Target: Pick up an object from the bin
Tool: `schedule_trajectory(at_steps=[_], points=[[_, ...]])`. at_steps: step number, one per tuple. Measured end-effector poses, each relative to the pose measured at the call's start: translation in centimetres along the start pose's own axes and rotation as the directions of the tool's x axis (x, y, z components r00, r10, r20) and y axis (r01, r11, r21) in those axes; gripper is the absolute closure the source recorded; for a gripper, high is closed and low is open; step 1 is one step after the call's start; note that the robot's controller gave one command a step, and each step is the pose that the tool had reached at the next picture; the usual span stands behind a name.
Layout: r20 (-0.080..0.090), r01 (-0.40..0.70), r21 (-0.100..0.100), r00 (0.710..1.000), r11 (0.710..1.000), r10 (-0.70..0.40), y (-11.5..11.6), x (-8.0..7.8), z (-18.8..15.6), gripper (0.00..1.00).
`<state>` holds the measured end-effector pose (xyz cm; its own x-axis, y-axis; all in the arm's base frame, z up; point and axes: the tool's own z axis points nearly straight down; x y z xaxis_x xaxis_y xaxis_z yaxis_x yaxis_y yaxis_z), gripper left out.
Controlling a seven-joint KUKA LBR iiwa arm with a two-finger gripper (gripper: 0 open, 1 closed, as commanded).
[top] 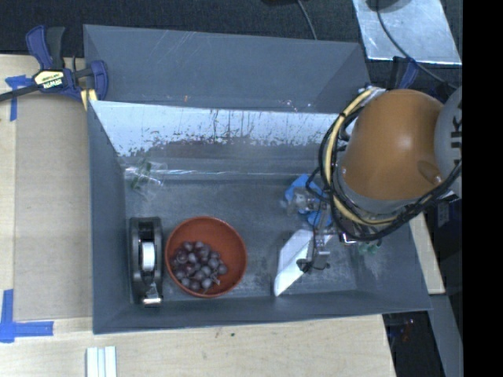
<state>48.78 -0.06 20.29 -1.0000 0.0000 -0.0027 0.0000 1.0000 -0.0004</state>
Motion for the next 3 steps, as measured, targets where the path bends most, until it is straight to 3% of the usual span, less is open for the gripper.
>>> schedule_trajectory(at_steps=[1, 2, 3], points=[[0.0, 0.0, 0.0, 1.0, 1.0, 0.0, 0.0, 0.0, 0.0, 0.0], [-0.001, 0.061, 0.0, 0.998, 0.998, -0.061, 0.5, -0.7, 3.4, 0.0], [0.008, 0.138, 0.001, 0.99, 0.99, -0.138, 0.7, -3.7, 4.2, 0.0]])
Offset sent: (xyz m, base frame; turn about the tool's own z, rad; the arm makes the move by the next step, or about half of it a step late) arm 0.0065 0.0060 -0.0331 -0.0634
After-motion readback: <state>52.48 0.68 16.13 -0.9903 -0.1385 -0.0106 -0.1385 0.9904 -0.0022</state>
